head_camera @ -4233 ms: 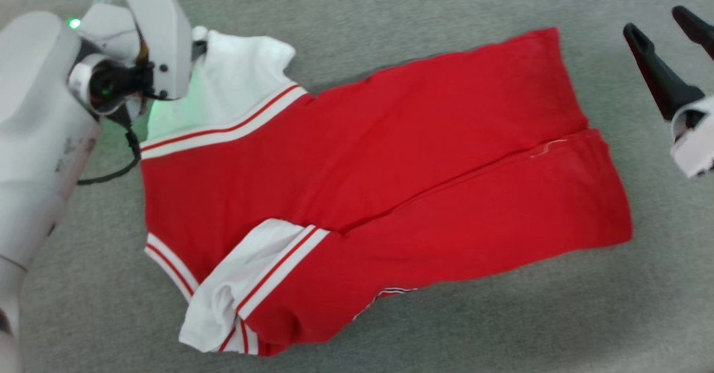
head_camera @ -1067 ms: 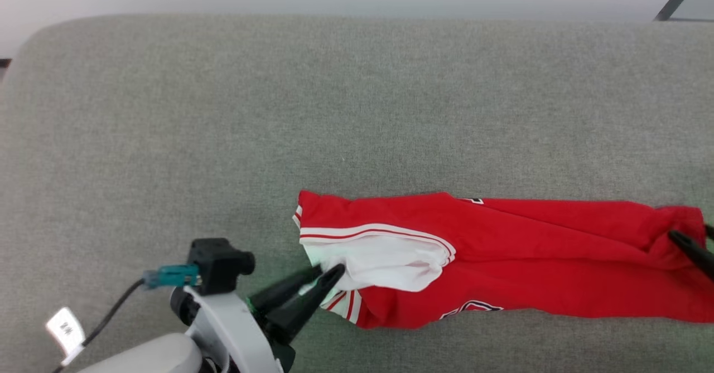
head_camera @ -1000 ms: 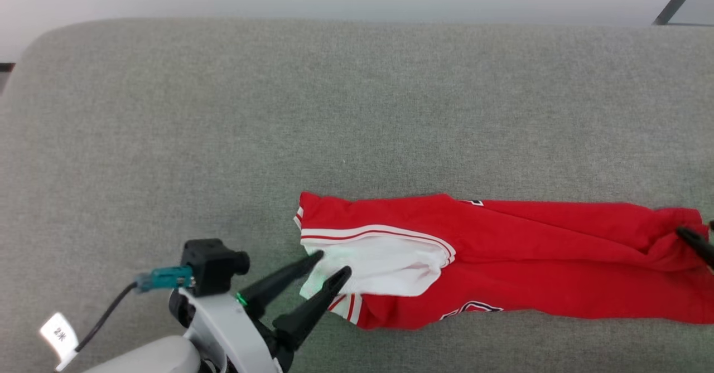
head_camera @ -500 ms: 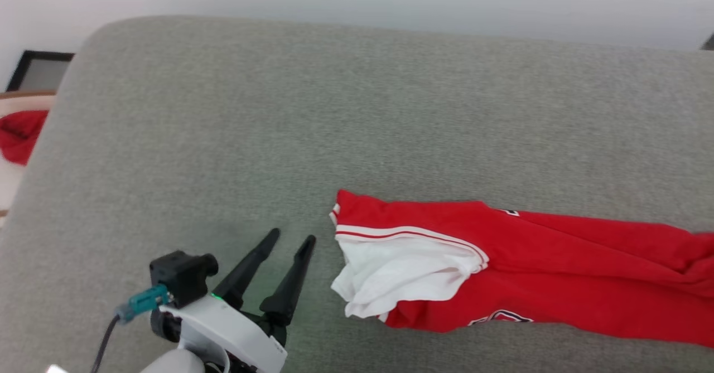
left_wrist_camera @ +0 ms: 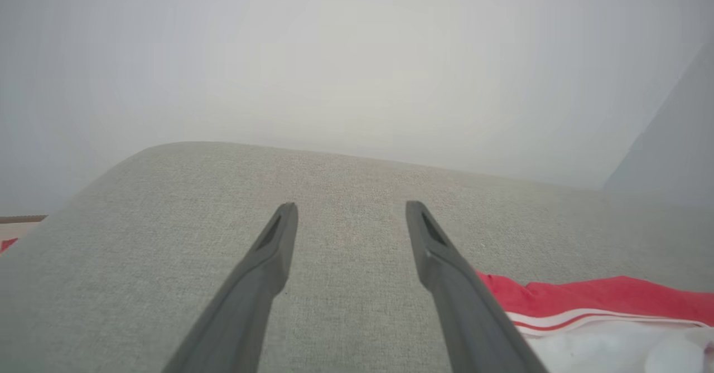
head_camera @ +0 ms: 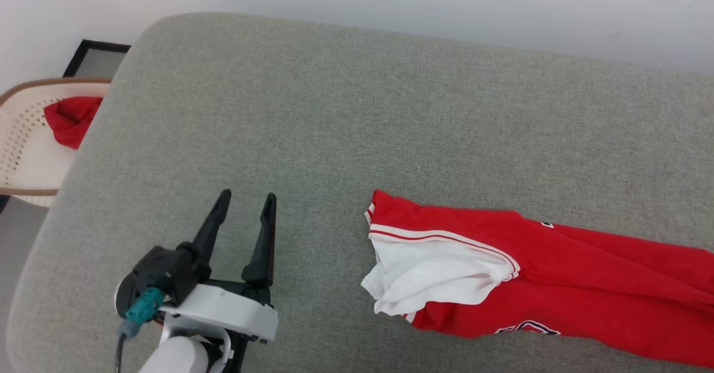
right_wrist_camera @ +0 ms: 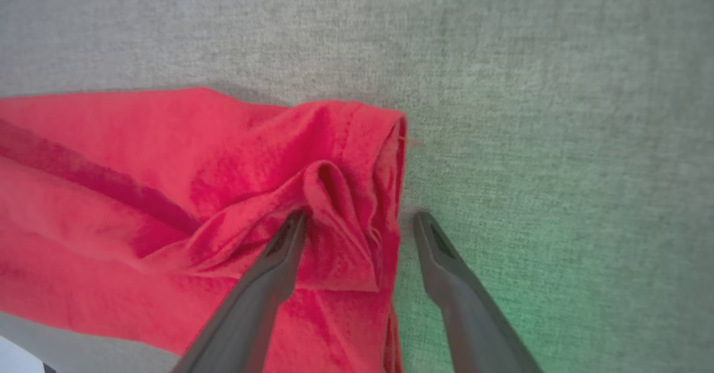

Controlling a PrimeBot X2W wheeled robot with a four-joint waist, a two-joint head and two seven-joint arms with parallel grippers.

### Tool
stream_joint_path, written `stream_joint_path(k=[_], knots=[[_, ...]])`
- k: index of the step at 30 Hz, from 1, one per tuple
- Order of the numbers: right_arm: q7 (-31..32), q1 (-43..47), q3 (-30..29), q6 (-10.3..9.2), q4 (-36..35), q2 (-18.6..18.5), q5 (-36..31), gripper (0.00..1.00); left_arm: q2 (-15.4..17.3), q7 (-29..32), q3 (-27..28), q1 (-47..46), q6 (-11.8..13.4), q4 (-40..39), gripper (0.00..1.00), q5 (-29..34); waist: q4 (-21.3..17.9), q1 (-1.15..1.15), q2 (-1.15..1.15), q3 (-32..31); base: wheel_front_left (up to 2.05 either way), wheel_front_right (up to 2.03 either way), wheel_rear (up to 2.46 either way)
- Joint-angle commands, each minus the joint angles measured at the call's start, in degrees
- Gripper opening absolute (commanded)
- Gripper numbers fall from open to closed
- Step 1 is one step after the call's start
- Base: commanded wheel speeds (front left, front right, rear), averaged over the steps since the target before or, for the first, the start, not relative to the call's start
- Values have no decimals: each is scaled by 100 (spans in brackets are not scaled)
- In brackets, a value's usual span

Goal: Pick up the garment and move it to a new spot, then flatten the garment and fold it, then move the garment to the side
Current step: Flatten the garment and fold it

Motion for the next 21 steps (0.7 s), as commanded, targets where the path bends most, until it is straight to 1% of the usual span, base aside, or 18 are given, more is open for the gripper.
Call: stream_joint_path(k=[1, 5, 6, 7, 8, 9, 10, 13, 21], knots=[[128, 13, 157, 8, 2, 269, 12, 100, -140, -4, 164, 85, -62, 36, 100, 267, 6, 0, 0, -20, 0, 0, 0], [234, -34, 255, 7, 127, 412, -37, 100, -356, -4, 370, 192, -284, 265, 100, 676, -27, 0, 0, -13, 0, 0, 0], [257, -55, 278, 7, 157, 457, -50, 96, -397, -4, 425, 190, -339, 312, 100, 766, -47, 0, 0, -2, 0, 0, 0], [261, -61, 292, 7, 180, 498, -63, 48, -433, -4, 477, 200, -383, 366, 100, 846, -62, 0, 0, 12, 0, 0, 0], [253, -75, 305, 7, 202, 548, -80, 36, -489, -5, 535, 222, -428, 418, 100, 883, -76, 0, 0, 22, 0, 0, 0], [245, -96, 316, 7, 220, 595, -83, 4, -540, -5, 591, 235, -475, 451, 100, 936, -91, 0, 0, 35, 0, 0, 0], [235, -120, 321, 7, 237, 635, -92, 0, -582, -5, 654, 249, -517, 481, 100, 979, -107, 0, 0, 48, 0, 0, 0], [184, -184, 306, 7, 266, 724, -101, 0, -700, -5, 818, 279, -665, 576, 100, 1101, -160, 0, 0, 77, 0, 0, 0], [-218, -403, 49, -3, 527, 620, -143, 0, -930, -5, 1277, 374, -944, 645, 100, 1310, -403, 0, 0, 89, 0, 0, 0]])
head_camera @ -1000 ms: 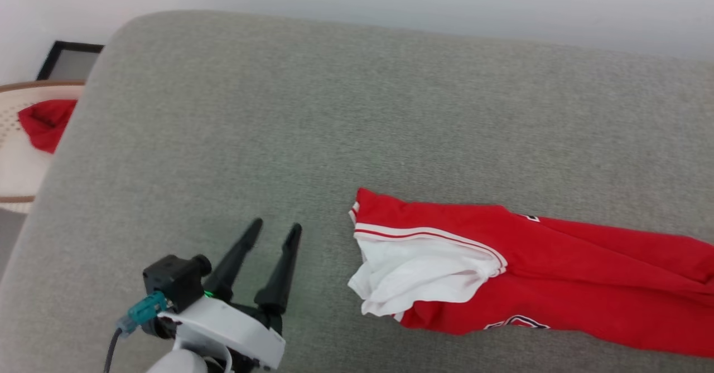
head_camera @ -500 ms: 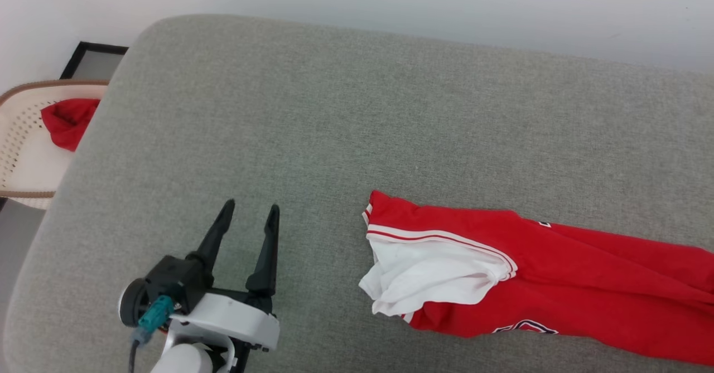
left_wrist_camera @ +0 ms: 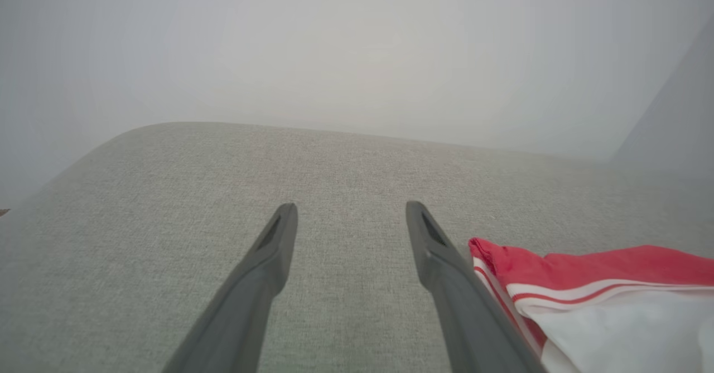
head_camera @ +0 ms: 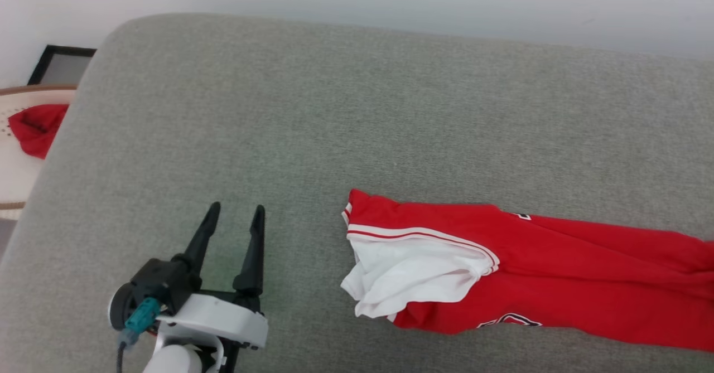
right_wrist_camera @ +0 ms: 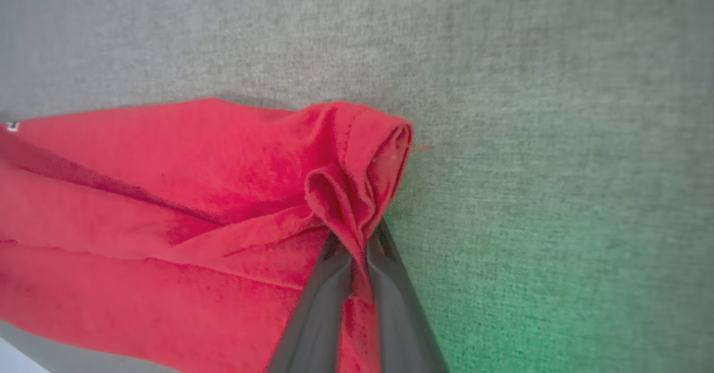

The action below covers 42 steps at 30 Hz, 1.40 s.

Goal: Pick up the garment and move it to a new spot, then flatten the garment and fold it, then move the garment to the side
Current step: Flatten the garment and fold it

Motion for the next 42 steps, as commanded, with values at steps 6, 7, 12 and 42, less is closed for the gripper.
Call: stream_joint_path(k=[6, 7, 12, 42], knots=[[-490, -28, -268, -12, 486, -142, 80, 0, -129, -5, 418, 260, -155, -76, 100, 157, -372, 0, 0, 36, 0, 0, 0], [-560, -38, -315, -12, 581, -184, 97, 0, -141, -5, 472, 282, -160, -101, 100, 181, -419, 0, 0, 54, 0, 0, 0], [-854, -55, -505, -11, 1102, -406, 180, 0, -193, -5, 637, 332, -234, -157, 100, 278, -554, 0, 0, 142, 0, 0, 0], [-851, -428, -248, -9, -2050, -530, -855, 0, -556, -5, 912, 536, -552, 130, 100, 406, -754, 0, 0, -362, 0, 0, 0]])
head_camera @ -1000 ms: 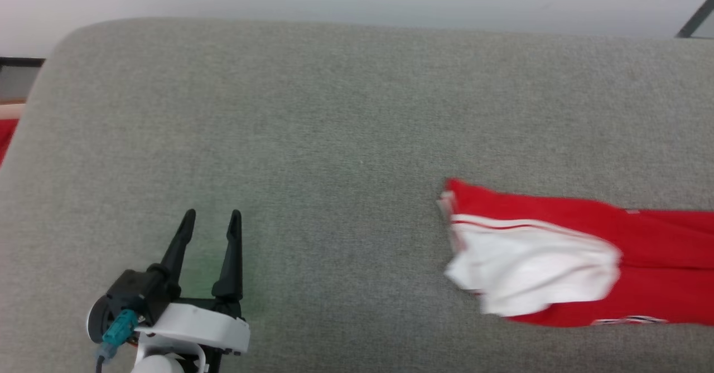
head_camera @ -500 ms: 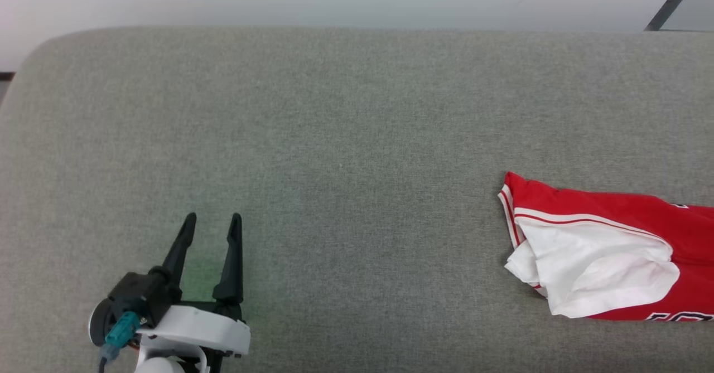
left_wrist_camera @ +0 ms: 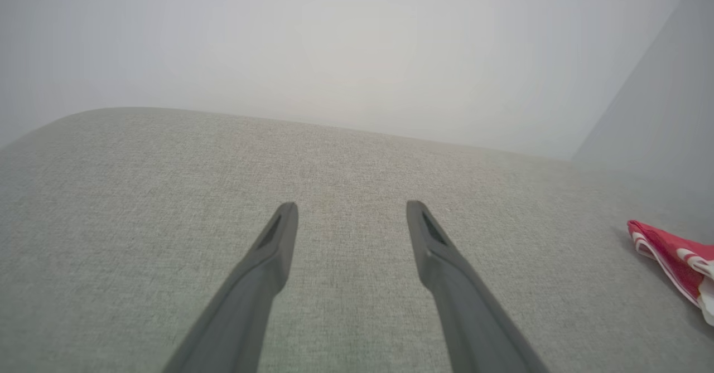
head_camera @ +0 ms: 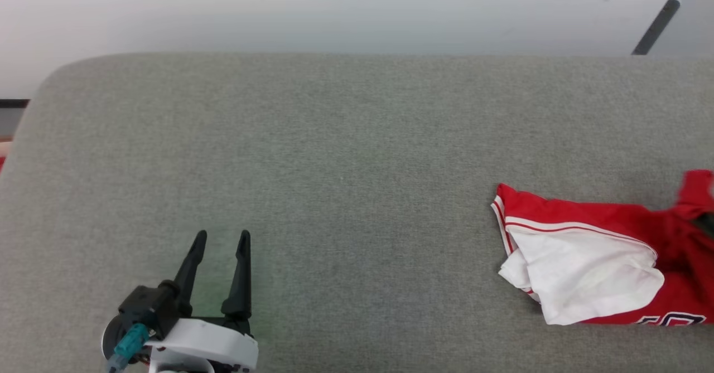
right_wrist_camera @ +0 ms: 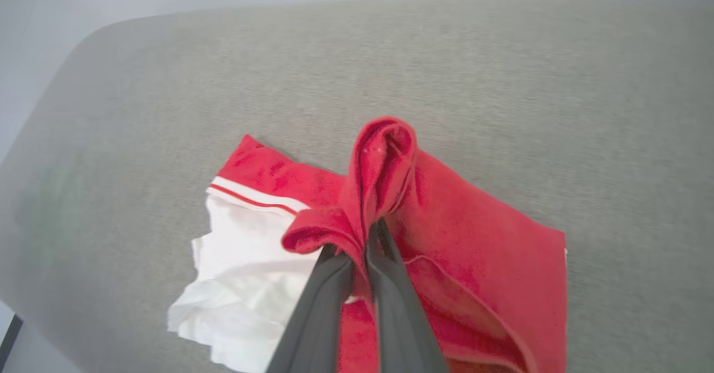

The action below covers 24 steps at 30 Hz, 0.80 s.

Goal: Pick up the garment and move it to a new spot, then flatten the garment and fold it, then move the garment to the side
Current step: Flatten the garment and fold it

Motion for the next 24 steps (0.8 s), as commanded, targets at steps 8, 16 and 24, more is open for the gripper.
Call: stream_joint_path(k=[8, 16, 24], knots=[[430, -217, 59, -5, -790, 574, -566, 0, -154, -5, 26, 134, -88, 27, 100, -33, 335, 0, 0, -98, 0, 0, 0], [892, -127, 61, -5, -518, 1372, -1169, 0, -248, -5, 17, 96, -147, 26, 100, -12, 592, 0, 0, 8, 0, 0, 0], [1021, 74, -32, -5, 253, 2202, -1757, 0, -330, -5, -14, 16, -163, 77, 100, -3, 682, 0, 0, 126, 0, 0, 0]])
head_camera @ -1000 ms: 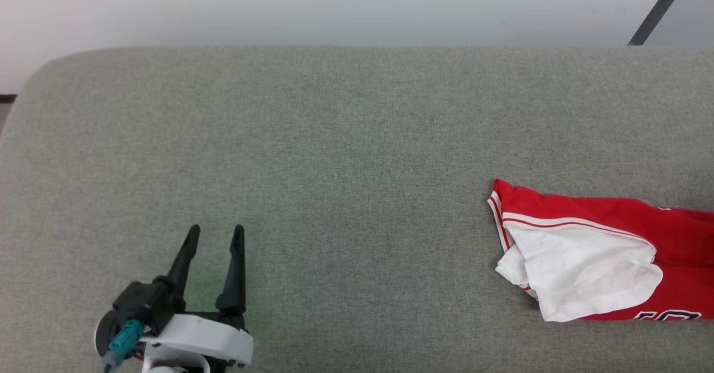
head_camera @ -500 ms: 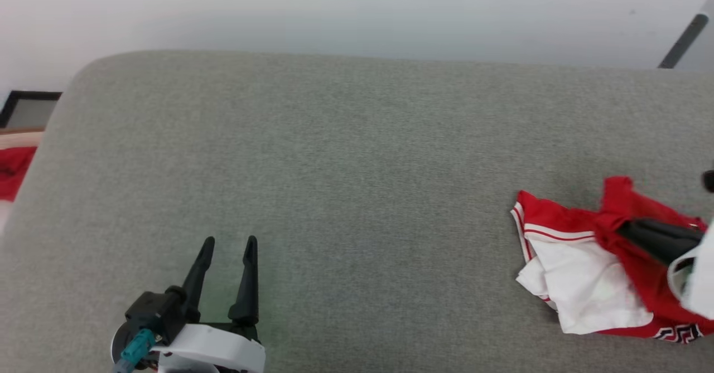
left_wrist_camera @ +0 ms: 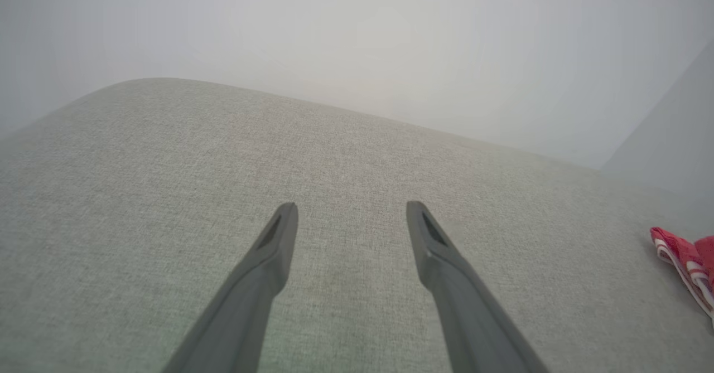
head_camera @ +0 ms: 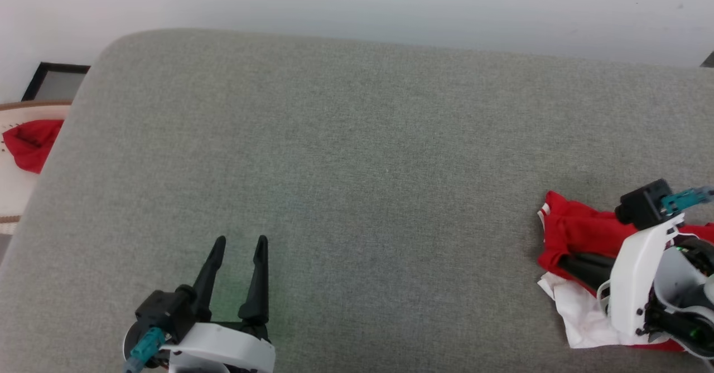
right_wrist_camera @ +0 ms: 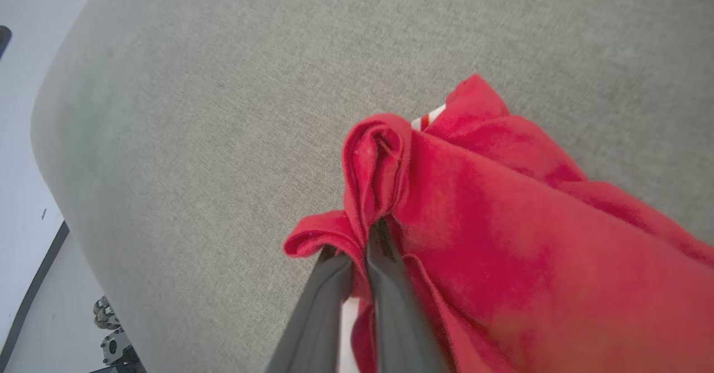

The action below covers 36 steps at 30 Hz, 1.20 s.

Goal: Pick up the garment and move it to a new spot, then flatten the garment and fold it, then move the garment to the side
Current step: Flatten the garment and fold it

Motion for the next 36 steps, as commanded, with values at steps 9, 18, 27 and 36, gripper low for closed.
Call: stream_joint_path(k=[9, 18, 27, 36], knots=[[-121, 229, -256, -5, 188, 532, -197, 47, -8, -5, 83, -67, -46, 92, 100, 29, -91, 0, 0, -67, 0, 0, 0], [-416, 397, -760, -5, -172, 249, 127, 100, 126, -5, 77, 25, -46, 161, 100, -49, -470, 0, 0, -356, 0, 0, 0], [-1242, 675, -1248, -5, -20, -66, 200, 100, 288, -5, -69, 51, -48, 388, 100, -270, -849, 0, 0, -602, 0, 0, 0], [-2411, 1066, -1411, -5, 621, -21, -103, 100, 379, -5, -155, 78, -48, 670, 100, -480, -1019, 0, 0, -834, 0, 0, 0]])
